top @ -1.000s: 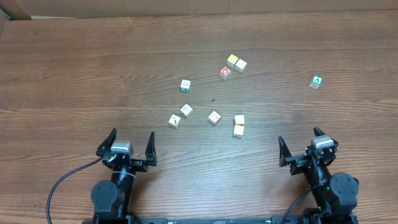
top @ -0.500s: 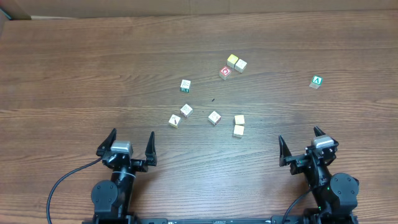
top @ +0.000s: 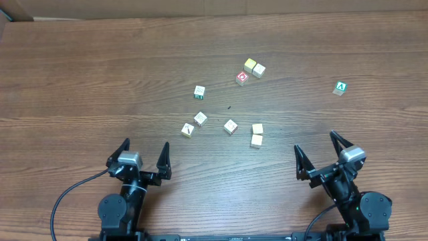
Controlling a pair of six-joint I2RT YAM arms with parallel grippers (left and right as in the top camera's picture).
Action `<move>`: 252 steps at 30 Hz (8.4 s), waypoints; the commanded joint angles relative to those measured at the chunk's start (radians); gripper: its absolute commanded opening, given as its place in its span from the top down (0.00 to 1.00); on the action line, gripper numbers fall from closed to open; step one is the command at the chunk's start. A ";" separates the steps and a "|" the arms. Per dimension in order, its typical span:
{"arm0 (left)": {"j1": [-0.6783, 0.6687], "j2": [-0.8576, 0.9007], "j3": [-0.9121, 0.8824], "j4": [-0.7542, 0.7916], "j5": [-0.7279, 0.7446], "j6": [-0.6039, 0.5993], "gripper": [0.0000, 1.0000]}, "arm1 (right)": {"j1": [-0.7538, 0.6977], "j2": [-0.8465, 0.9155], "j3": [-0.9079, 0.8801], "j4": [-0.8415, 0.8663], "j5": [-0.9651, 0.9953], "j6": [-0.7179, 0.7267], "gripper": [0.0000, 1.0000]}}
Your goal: Flip 5 blocks
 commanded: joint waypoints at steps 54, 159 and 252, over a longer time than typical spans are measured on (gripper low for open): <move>0.004 1.456 1.366 -1.172 0.147 -0.040 0.00 | 0.349 1.653 1.171 -1.013 -0.013 0.384 0.00; 0.003 1.456 1.365 -1.177 0.147 -0.039 0.00 | 0.659 1.413 0.594 -0.757 0.275 0.707 0.74; 0.003 1.456 1.365 -1.184 0.147 -0.040 0.00 | 0.427 1.825 1.038 -0.578 0.259 0.288 0.58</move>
